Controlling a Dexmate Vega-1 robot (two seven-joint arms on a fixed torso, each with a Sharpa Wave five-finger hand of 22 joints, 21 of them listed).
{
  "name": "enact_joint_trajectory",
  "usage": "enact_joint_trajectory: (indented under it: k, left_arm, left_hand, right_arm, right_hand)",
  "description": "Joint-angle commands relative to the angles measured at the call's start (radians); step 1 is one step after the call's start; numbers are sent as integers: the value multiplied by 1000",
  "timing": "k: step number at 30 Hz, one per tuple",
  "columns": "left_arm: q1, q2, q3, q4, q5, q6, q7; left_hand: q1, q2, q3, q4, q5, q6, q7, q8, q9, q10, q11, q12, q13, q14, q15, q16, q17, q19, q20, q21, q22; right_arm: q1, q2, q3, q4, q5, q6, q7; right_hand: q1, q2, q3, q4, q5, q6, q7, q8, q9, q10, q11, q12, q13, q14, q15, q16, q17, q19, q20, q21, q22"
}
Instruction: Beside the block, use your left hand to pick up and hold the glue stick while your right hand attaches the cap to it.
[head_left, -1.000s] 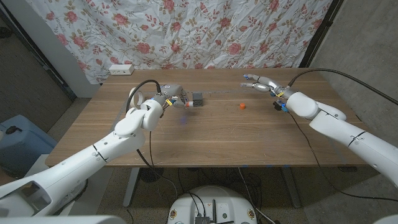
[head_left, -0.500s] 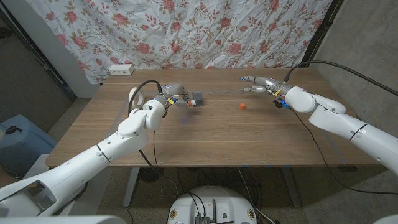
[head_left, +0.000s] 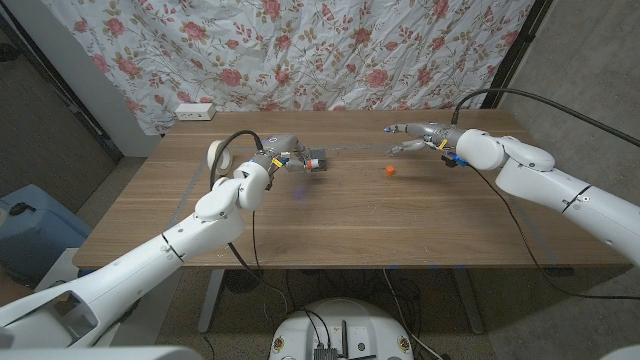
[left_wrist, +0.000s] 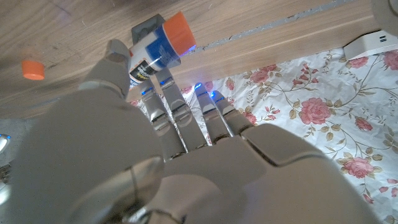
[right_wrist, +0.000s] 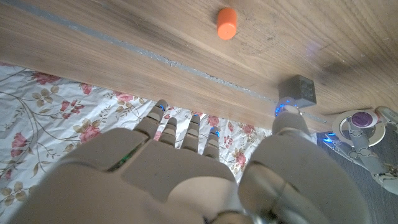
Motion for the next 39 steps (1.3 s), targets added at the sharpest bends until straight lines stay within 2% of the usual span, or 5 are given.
enact_joint_trajectory:
  k: [1,9,13,24,39]
  left_arm:
    - [7,-23,10,-4,-39,24,47]
    - [11,-46,10,7,-78,28,89]
    - [9,-54,13,14,-95,26,105]
    - [6,-72,26,37,-139,17,140]
    - [3,-97,32,60,-195,13,192]
  left_hand:
    - [-1,41,-2,6,4,118,30,9,14,68,-60,2,2,12,-127,2,3,3,-7,-1,2]
    - [-3,41,-4,6,4,120,31,8,15,72,-60,1,2,13,-126,1,3,2,-6,0,3]
    - [-4,42,-5,7,4,121,30,7,15,74,-60,1,2,13,-126,1,3,2,-6,-1,3]
    - [-5,44,-7,6,5,115,33,1,15,76,-60,-1,2,16,-123,2,3,1,-6,-1,3]
    - [-8,46,-10,7,5,116,34,-2,16,78,-60,-4,2,19,-121,2,3,-1,-5,-1,3]
  right_arm:
    - [68,2,-47,-1,-101,-24,126]
    - [101,19,-73,16,-158,-32,179]
    - [118,30,-87,37,-178,-26,205]
    - [156,67,-130,77,-247,-48,268]
    - [172,91,-161,120,-293,-29,275]
  right_hand:
    - [18,3,8,0,-2,1,-2,9,4,5,2,6,3,4,10,8,0,6,6,4,2]
    - [42,-10,15,2,-4,21,-8,19,6,32,3,18,7,28,11,21,-1,25,13,11,1]
    - [50,-13,18,2,-5,21,-10,20,6,38,-4,21,9,32,10,23,-1,30,13,13,1]
    - [61,-18,22,6,-6,9,-12,15,6,36,0,20,11,32,14,23,-1,30,7,11,2]
    - [86,-23,32,10,-6,48,-24,30,7,64,0,30,16,61,11,35,-1,47,13,15,2]
